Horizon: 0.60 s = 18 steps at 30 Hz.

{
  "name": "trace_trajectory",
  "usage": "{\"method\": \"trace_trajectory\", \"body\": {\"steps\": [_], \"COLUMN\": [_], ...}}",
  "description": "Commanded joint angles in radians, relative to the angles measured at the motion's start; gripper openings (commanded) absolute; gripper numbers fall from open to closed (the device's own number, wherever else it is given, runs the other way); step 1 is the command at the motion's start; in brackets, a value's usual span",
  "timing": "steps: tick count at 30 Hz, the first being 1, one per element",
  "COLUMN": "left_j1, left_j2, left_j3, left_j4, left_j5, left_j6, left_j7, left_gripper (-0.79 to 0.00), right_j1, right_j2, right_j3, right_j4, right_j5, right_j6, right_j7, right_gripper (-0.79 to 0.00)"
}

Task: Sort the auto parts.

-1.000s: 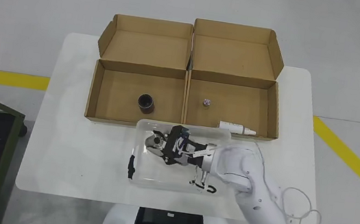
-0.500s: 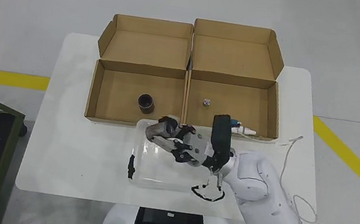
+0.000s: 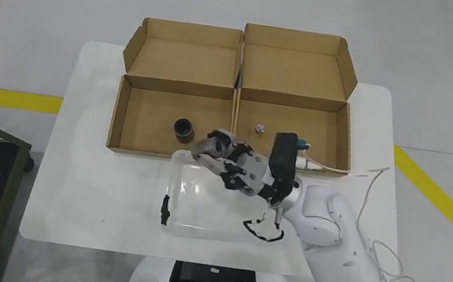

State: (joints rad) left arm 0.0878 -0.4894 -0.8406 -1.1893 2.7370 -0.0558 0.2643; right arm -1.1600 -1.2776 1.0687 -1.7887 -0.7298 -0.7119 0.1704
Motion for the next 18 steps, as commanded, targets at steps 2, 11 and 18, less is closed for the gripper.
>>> {"method": "trace_trajectory", "body": {"steps": [2, 11, 18], "left_j1": [0.000, 0.000, 0.000], "left_j2": [0.000, 0.000, 0.000], "left_j3": [0.000, 0.000, 0.000], "left_j4": [0.000, 0.000, 0.000], "left_j5": [0.000, 0.000, 0.000], "left_j6": [0.000, 0.000, 0.000], "left_j7": [0.000, 0.000, 0.000], "left_gripper": [0.000, 0.000, 0.000], "right_j1": [0.009, 0.093, 0.199], "right_j2": [0.000, -0.017, -0.045], "right_j3": [-0.003, -0.069, -0.159], "right_j4": [0.001, 0.058, 0.161], "right_j5": [-0.028, -0.242, -0.328], "right_j6": [0.019, 0.188, 0.320], "right_j7": [0.012, 0.042, 0.138], "right_gripper": [-0.785, -0.785, -0.785]}}
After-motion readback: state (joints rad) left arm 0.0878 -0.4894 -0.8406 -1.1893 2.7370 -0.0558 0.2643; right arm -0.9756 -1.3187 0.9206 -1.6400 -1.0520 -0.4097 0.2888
